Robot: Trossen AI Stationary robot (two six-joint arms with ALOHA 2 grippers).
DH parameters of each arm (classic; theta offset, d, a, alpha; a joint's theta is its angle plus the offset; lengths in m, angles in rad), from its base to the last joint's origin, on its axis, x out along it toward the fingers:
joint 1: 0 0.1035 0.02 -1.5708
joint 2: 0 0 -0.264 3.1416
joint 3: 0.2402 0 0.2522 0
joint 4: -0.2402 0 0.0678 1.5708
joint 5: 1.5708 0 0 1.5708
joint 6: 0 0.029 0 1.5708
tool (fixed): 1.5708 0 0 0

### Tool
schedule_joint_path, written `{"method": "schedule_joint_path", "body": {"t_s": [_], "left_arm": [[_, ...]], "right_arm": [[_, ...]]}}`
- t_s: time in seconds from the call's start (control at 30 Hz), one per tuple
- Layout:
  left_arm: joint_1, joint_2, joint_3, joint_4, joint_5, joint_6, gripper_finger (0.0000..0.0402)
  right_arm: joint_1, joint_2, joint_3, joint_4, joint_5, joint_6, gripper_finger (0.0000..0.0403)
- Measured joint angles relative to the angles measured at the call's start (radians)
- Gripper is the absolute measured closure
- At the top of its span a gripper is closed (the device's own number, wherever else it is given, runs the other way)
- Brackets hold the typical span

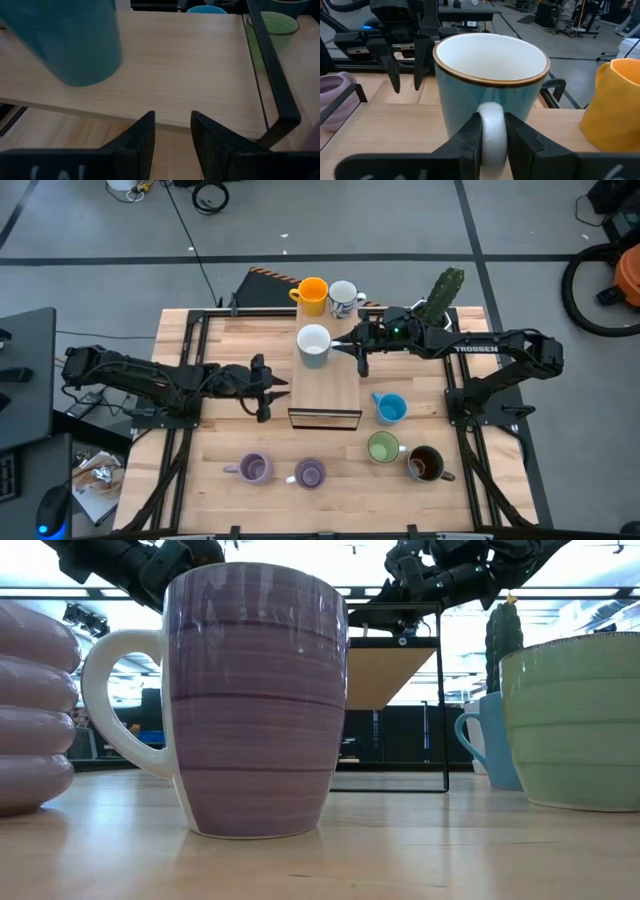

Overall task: Place coffee mugs
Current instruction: Put the left light blue mug on the shelf aligned with the blue mug

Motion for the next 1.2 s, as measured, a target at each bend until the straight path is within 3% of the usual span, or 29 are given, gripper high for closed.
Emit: {"method": "schedule_joint_path", "body": {"t_s": [0.33,0.87,1.2], "left_arm": [[0.002,0.000,0.000,-0.002,0.000,0.021,0.0269],[0.002,0.000,0.000,-0.005,0.000,0.024,0.0269],[0.002,0.000,0.000,-0.005,0.000,0.024,0.0269]], "right_arm": [[-0.028,-0.009,0.000,-0.011,0.021,0.007,0.0330],[-0.105,-0.144,0.000,-0.233,-0.006,-0.025,0.0330],[-0.239,-0.158,0.000,-0.290,-0.197,-0.067,0.0330]]}}
